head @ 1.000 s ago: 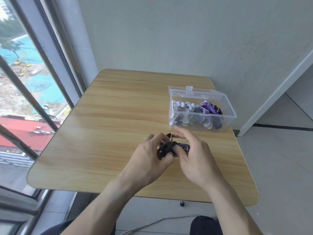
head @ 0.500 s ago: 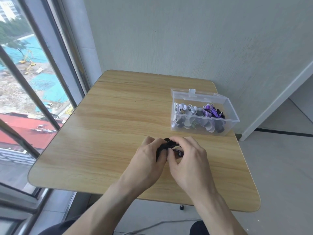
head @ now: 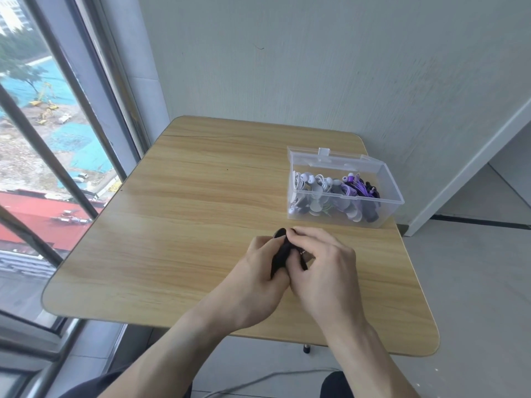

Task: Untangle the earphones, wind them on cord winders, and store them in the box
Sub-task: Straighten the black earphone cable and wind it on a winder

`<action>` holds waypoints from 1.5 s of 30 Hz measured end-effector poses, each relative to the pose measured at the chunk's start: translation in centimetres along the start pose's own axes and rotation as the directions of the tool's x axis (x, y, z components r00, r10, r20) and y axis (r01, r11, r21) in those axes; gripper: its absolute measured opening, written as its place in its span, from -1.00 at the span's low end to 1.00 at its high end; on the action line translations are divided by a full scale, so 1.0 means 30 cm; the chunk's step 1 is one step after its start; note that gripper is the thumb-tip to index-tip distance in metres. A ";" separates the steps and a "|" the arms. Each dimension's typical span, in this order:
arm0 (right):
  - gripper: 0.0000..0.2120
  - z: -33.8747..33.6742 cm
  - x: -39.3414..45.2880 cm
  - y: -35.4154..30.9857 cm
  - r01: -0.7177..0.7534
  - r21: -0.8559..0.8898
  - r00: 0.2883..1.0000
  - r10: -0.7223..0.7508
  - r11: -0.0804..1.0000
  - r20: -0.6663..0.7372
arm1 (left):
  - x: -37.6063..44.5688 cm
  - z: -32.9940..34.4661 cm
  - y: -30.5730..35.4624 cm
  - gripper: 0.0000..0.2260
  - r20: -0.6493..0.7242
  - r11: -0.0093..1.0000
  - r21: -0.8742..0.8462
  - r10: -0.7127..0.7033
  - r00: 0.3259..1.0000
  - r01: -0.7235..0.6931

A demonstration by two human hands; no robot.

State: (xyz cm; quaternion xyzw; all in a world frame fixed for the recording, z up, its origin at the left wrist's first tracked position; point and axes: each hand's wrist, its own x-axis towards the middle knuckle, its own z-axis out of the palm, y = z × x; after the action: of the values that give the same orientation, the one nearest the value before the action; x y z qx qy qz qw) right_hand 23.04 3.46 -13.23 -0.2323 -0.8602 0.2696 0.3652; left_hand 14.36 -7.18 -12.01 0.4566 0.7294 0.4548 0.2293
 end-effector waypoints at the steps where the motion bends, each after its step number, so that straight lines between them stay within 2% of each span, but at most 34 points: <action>1: -0.71 -0.003 0.000 -0.005 0.004 0.000 0.999 -0.004 1.000 -0.041 | -0.001 -0.004 0.014 -0.67 -0.004 0.999 -0.035 -0.008 1.000 0.008; 3: -0.76 -0.014 0.003 -0.009 0.003 0.014 0.998 -0.003 1.000 -0.056 | -0.004 -0.011 0.032 -0.67 -0.004 0.996 -0.086 -0.019 1.000 0.019; 6: -0.83 -0.030 0.014 -0.006 -0.055 0.101 0.998 0.053 0.993 0.021 | -0.003 -0.020 0.036 -0.70 0.012 0.993 -0.108 -0.035 0.999 0.036; 9: -0.84 -0.035 0.012 -0.011 -0.145 0.176 0.987 0.128 0.974 0.101 | 0.005 -0.018 0.014 -0.76 -0.038 0.998 -0.041 -0.042 0.998 0.041; 15: -0.75 -0.048 0.020 -0.010 -0.197 0.043 0.958 0.183 0.979 0.221 | 0.003 0.003 -0.003 -0.76 -0.075 0.998 0.063 0.011 0.997 -0.006; 18: -0.70 -0.056 0.027 0.006 -0.219 -0.037 0.923 0.220 0.975 0.315 | -0.008 0.013 -0.008 -0.79 0.015 0.983 0.179 0.043 0.999 -0.045; 20: -0.71 -0.061 0.025 0.008 -0.238 -0.071 0.899 0.247 0.969 0.362 | -0.011 0.020 -0.011 -0.87 0.083 0.971 0.236 0.012 0.996 -0.031; 23: -0.65 -0.061 0.022 0.000 -0.189 -0.098 0.908 0.212 0.977 0.362 | 0.004 0.006 -0.005 -0.89 0.069 0.972 0.210 -0.123 0.990 0.106; 26: -0.70 -0.053 0.019 -0.012 -0.094 -0.104 0.929 0.125 0.990 0.349 | 0.017 -0.011 0.004 -0.87 0.031 0.967 0.107 -0.235 0.971 0.231; 28: -0.69 -0.043 0.015 -0.014 -0.076 -0.126 0.926 0.117 0.989 0.358 | 0.019 -0.019 0.003 -0.85 0.003 0.957 0.065 -0.285 0.959 0.284; 35: -0.82 -0.011 0.001 -0.039 0.058 -0.139 0.970 -0.023 0.989 0.240 | 0.004 -0.032 0.004 -0.80 -0.122 0.946 0.015 -0.321 0.939 0.325; 38: -0.82 -0.021 0.006 -0.034 0.005 -0.085 0.965 0.017 0.996 0.263 | -0.004 -0.035 0.004 -0.78 -0.146 0.954 -0.016 -0.300 0.943 0.301; 40: -0.83 -0.051 0.017 -0.029 -0.082 -0.011 0.939 0.081 0.997 0.333 | -0.005 -0.034 0.000 -0.78 -0.129 0.956 -0.010 -0.293 0.948 0.294; 43: -0.91 -0.106 0.034 -0.006 -0.245 0.082 0.838 0.168 0.966 0.519 | -0.002 -0.056 -0.008 -0.78 -0.017 0.955 0.044 -0.293 0.956 0.294; 45: -0.92 -0.131 0.037 0.005 -0.315 0.116 0.797 0.196 0.942 0.571 | 0.006 -0.090 -0.006 -0.83 0.110 0.958 0.045 -0.287 0.952 0.284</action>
State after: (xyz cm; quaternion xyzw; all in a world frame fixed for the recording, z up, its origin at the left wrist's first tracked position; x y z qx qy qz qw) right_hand 25.34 5.40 -10.44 -0.2203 -0.8566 0.4591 0.0836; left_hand 12.16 -8.28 -10.85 0.3752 0.7796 0.3794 0.3280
